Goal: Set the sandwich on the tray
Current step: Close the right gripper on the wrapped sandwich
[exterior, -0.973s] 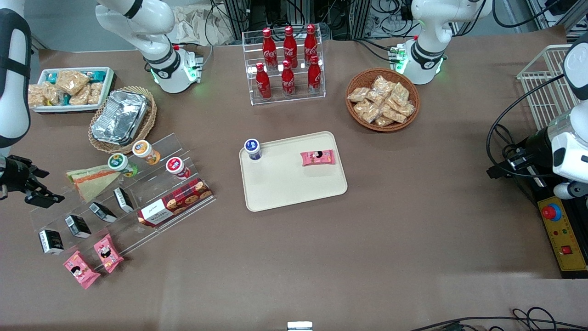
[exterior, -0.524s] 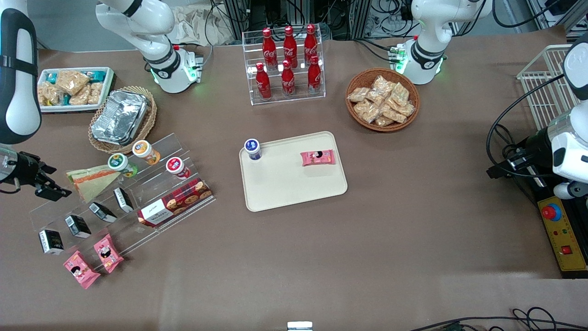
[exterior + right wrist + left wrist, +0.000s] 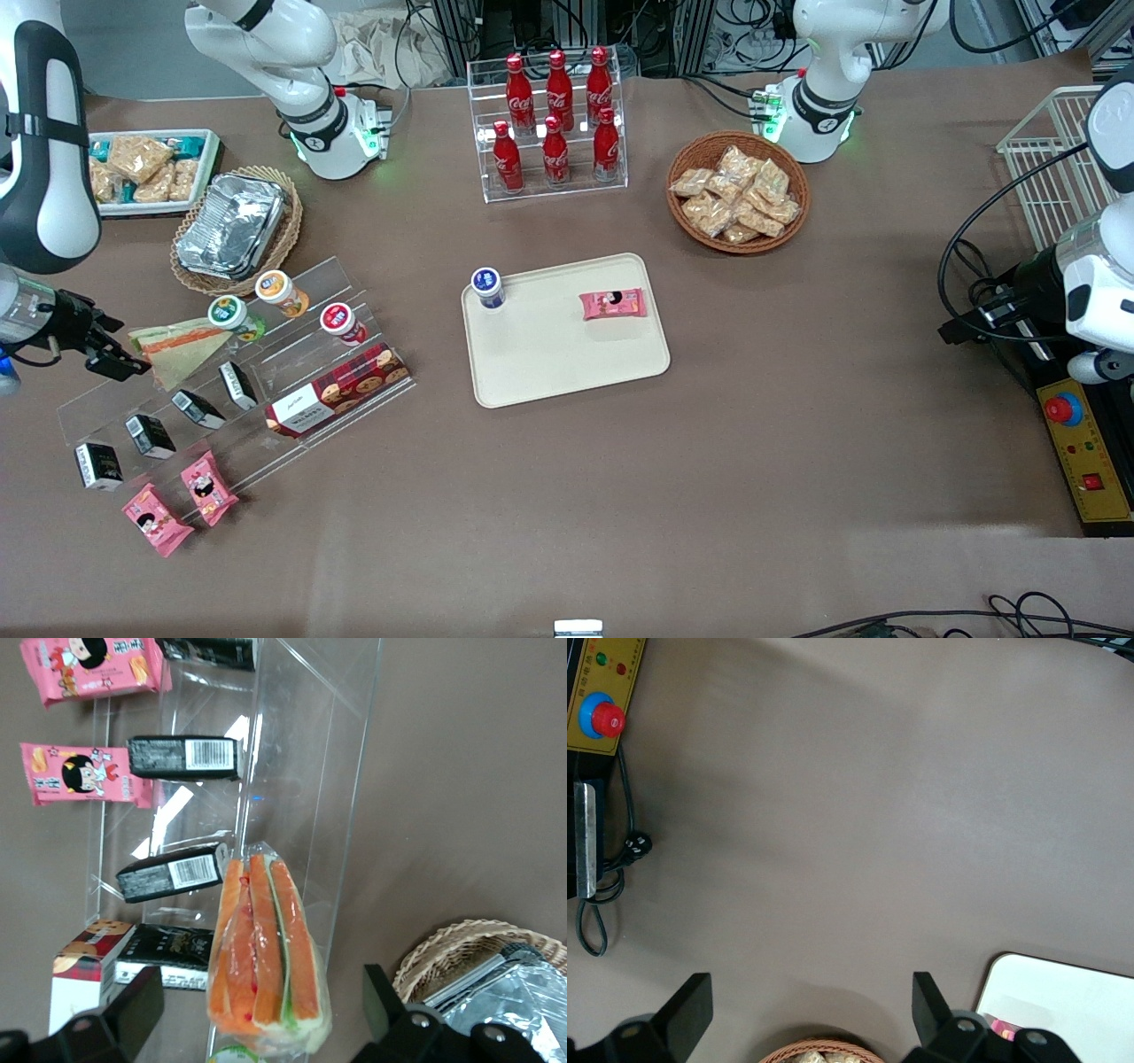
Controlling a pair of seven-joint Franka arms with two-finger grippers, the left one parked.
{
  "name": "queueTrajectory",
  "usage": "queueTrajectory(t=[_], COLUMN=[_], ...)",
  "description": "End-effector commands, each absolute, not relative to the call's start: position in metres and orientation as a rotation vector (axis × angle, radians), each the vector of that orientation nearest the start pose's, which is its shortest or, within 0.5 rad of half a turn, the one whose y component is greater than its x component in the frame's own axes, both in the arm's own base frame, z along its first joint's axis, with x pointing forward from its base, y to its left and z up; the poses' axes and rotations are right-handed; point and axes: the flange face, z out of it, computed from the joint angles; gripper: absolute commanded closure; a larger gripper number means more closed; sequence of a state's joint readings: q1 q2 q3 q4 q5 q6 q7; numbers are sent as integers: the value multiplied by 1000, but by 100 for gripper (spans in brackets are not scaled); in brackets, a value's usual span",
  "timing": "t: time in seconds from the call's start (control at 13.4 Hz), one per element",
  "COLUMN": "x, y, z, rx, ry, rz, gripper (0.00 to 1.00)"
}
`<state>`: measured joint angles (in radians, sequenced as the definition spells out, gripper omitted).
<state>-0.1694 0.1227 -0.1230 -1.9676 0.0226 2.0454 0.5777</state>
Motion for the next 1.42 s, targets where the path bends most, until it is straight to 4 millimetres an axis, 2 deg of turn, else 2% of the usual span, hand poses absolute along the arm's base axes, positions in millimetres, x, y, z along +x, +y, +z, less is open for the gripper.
queueTrajectory(t=[0.0,0.22,0.3,0.37,0.45,0.6,0.67,0.9,1.12,1.35], x=[553,548,545,544,543,542,542,544,544,562], y=[-161,-159,-159,-159,-158,-158,-157,-158,-152,-154], z=[392,374,367,362,359,358,357,358,374,430], rx=[-2830,-2830,-2829,-2830,-2831,-2839,-2855,-2862,-2872,-2875], ry=[1319,1320,1321,1322,1322,1305,1273,1258,1225,1211], rz=[46,24,19,19,28,40,47,49,76,122], gripper=[0,1,3,10,29,79,100,100,100,100])
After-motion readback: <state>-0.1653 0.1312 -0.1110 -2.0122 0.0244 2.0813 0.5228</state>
